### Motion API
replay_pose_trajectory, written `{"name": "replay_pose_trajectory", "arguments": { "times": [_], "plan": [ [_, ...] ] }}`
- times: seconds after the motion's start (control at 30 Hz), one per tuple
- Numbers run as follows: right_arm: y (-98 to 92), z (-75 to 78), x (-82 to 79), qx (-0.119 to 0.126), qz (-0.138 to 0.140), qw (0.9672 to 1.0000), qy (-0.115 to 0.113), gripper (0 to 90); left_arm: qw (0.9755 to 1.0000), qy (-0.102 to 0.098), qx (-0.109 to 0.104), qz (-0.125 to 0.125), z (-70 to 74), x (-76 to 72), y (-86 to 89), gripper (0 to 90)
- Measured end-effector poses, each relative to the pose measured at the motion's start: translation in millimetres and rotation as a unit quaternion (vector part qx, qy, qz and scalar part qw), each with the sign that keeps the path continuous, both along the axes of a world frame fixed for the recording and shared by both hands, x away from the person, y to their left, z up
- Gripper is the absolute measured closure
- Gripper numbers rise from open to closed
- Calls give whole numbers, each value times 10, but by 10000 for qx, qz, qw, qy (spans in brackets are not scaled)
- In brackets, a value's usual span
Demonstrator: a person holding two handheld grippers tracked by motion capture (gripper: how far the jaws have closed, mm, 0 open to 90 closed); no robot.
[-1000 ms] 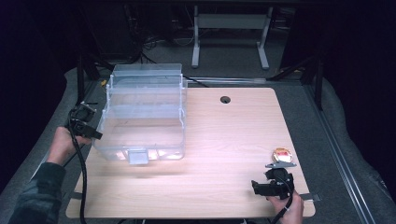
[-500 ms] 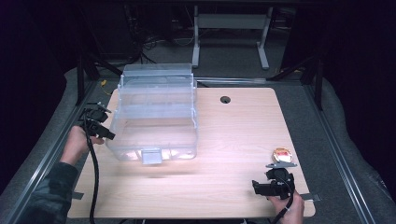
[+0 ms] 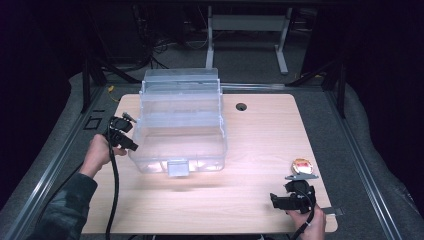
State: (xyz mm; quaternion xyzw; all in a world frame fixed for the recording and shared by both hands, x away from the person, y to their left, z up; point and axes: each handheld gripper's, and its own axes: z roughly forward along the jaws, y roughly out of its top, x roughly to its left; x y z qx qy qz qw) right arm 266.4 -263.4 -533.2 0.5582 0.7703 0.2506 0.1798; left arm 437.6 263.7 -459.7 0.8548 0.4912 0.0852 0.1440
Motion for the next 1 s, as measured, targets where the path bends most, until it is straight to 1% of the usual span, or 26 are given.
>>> {"name": "replay_pose_trajectory", "arguments": {
  "times": [0.23, 0.4, 0.47, 0.53, 0.6, 0.7, 0.77, 1.0],
  "plan": [
    [-3, -6, 2, -3, 16, 10000, 25, 104, 9999, -58, 10, -131, -7, 2, -241, 720],
    [-12, 2, -1, 43, 46, 10000, 27, 104, 9995, -85, 78, -289, -10, -19, -408, 708],
    [-15, -4, 0, 16, 10, 10000, 35, 104, 9993, -102, 86, -342, -14, -24, -461, 704],
    [-19, -7, 2, 9, 9, 10000, 42, 104, 9991, -106, 105, -385, -20, -26, -512, 700],
    [-13, -7, 1, 16, 15, 10000, 50, 104, 9989, -69, 97, -452, -32, -24, -568, 695],
    [-20, -3, 1, 5, 8, 10000, 41, 103, 9986, 27, -54, -524, -69, -16, -623, 684],
    [-27, -1, 0, 37, 19, 10000, 50, 103, 9985, 17, -31, -550, -69, -12, -665, 683],
    [-34, -6, 0, 37, -9, 10000, 60, 103, 9979, 13, -40, -642, -69, 8, -755, 683]
  ]
}}
